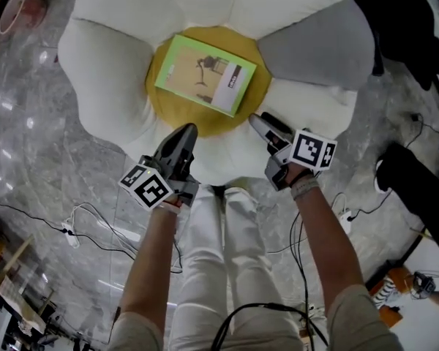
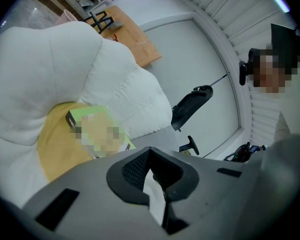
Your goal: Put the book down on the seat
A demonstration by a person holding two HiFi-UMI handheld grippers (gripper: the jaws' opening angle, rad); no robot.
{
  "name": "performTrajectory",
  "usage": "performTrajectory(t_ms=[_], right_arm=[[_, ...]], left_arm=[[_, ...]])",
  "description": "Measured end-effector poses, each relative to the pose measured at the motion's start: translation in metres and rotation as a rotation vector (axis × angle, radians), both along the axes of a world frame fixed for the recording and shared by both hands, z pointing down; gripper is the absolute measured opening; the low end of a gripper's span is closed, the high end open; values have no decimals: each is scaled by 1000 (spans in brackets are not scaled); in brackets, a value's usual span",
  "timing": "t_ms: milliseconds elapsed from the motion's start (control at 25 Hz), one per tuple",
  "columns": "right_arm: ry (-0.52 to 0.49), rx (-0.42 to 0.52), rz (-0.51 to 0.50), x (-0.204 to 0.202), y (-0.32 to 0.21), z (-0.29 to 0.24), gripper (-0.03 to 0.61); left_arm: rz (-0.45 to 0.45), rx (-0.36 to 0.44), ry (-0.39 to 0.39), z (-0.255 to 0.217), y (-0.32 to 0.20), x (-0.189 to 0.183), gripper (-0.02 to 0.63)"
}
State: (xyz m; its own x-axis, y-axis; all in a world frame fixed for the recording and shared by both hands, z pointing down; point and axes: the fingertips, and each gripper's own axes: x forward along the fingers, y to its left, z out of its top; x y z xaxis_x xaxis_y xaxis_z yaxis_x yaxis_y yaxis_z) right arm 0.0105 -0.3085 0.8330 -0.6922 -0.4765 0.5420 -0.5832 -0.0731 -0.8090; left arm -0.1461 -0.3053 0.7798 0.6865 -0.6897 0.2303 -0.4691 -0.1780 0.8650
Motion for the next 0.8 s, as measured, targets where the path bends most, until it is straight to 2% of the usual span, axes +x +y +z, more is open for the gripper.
performTrajectory(t_ms=[120,240,320,560,800], right_arm=[[-1,62,-29,-2,18,-34,203],[28,136,-104,-9,36,-70,101],[39,196,-155,-17,43,-96,62],[40,360,-231,-35,57,-172,16],[59,465,-270,-37,72,-219,15]], left_arm=[[-1,-1,1,-18,8,3,25],[4,1,-2,-40,17,6,25],[12,9,-4,-55,21,8,25],[19,33,27,-103,41,20,25],[51,83,44,-148,72,31,25]])
